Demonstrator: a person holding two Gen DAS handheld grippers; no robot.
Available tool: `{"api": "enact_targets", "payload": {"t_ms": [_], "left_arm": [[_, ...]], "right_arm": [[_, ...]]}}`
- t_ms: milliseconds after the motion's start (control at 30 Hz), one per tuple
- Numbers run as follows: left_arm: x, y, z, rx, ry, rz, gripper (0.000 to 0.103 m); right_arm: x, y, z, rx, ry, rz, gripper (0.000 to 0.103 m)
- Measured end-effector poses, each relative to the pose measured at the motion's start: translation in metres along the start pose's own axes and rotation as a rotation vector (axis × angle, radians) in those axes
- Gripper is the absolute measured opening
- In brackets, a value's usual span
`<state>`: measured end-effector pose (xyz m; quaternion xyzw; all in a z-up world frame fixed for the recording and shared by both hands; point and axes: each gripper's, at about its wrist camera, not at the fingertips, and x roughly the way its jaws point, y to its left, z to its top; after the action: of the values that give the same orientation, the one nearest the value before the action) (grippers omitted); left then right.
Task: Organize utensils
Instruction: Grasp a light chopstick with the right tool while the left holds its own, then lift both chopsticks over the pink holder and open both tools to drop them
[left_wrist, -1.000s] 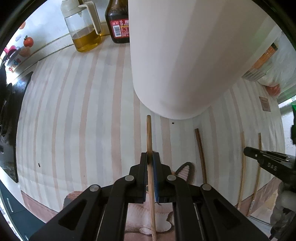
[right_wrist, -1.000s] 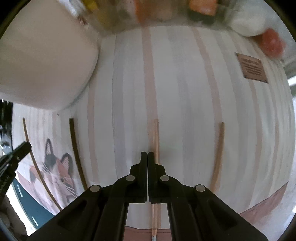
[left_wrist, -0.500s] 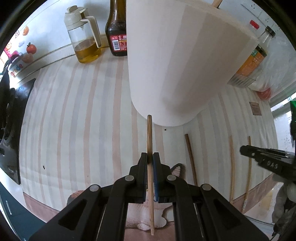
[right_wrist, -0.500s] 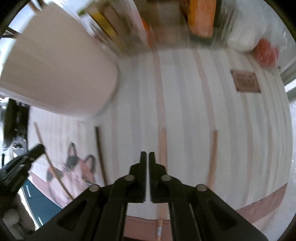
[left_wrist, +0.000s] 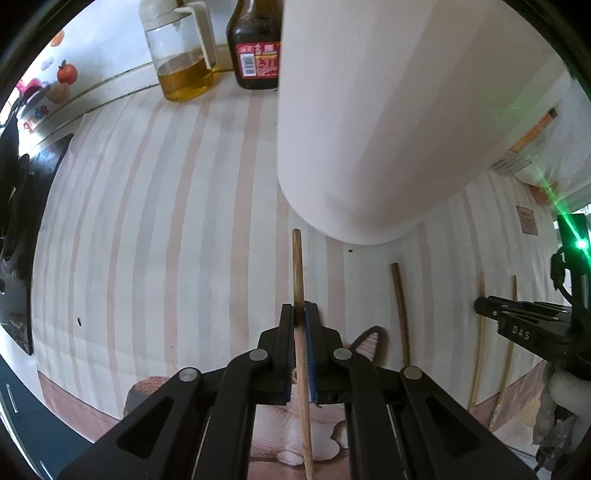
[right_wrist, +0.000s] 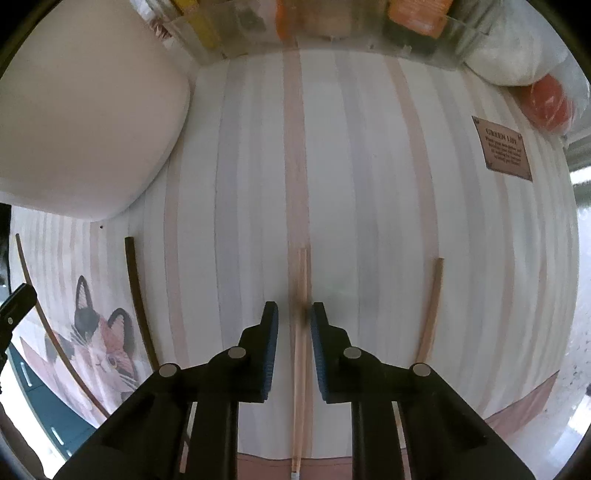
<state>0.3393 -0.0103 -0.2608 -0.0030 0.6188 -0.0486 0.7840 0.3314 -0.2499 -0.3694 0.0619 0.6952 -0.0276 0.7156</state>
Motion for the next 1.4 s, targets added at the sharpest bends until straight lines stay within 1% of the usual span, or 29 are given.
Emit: {"api": "enact_targets", "payload": {"t_ms": [67, 133, 200, 267, 367, 433, 567, 767, 967, 1033, 1133, 1400], "left_arm": [[0.005, 0.002, 0.0, -0.009, 0.009, 0.001, 0.003], [0.009, 0.003, 0.001, -0.015, 0.015, 0.003, 0.003], [0.013, 0.004, 0.001, -0.021, 0.022, 0.003, 0.003], [0.016, 0.004, 0.003, -0.024, 0.026, 0.002, 0.003], [0.019, 0.003, 0.004, -0.022, 0.03, 0.002, 0.003], [0.018, 0.002, 0.004, -0.018, 0.028, 0.004, 0.003], [0.014, 0.002, 0.0, -0.016, 0.02, 0.001, 0.003], [-0.005, 0.004, -0.01, -0.004, -0.011, -0.014, 0.003], [-0.038, 0.003, -0.019, 0.022, -0.073, -0.033, 0.003], [-0.051, 0.0, -0.02, 0.028, -0.099, -0.038, 0.003], [-0.069, -0.003, -0.018, 0.036, -0.135, -0.046, 0.003], [-0.104, -0.005, -0.009, 0.055, -0.221, -0.064, 0.003]], "right_arm": [[0.002, 0.006, 0.0, -0.011, 0.0, -0.021, 0.014], [0.006, 0.014, -0.004, -0.015, -0.006, -0.048, 0.007], [0.009, 0.025, -0.006, -0.03, -0.016, -0.067, 0.007], [0.004, 0.027, -0.004, -0.048, -0.029, -0.09, 0.006], [0.008, 0.037, -0.014, -0.053, -0.047, -0.096, 0.006], [0.007, 0.035, -0.02, -0.029, -0.064, -0.069, 0.005], [-0.007, 0.026, -0.036, 0.008, -0.107, -0.003, 0.005], [-0.047, 0.023, -0.065, 0.026, -0.22, 0.082, 0.005], [-0.086, 0.028, -0.091, 0.021, -0.327, 0.133, 0.005], [-0.103, 0.02, -0.089, 0.022, -0.359, 0.152, 0.005], [-0.12, 0.019, -0.097, 0.031, -0.412, 0.191, 0.005], [-0.159, 0.028, -0.106, 0.017, -0.542, 0.228, 0.005]]}}
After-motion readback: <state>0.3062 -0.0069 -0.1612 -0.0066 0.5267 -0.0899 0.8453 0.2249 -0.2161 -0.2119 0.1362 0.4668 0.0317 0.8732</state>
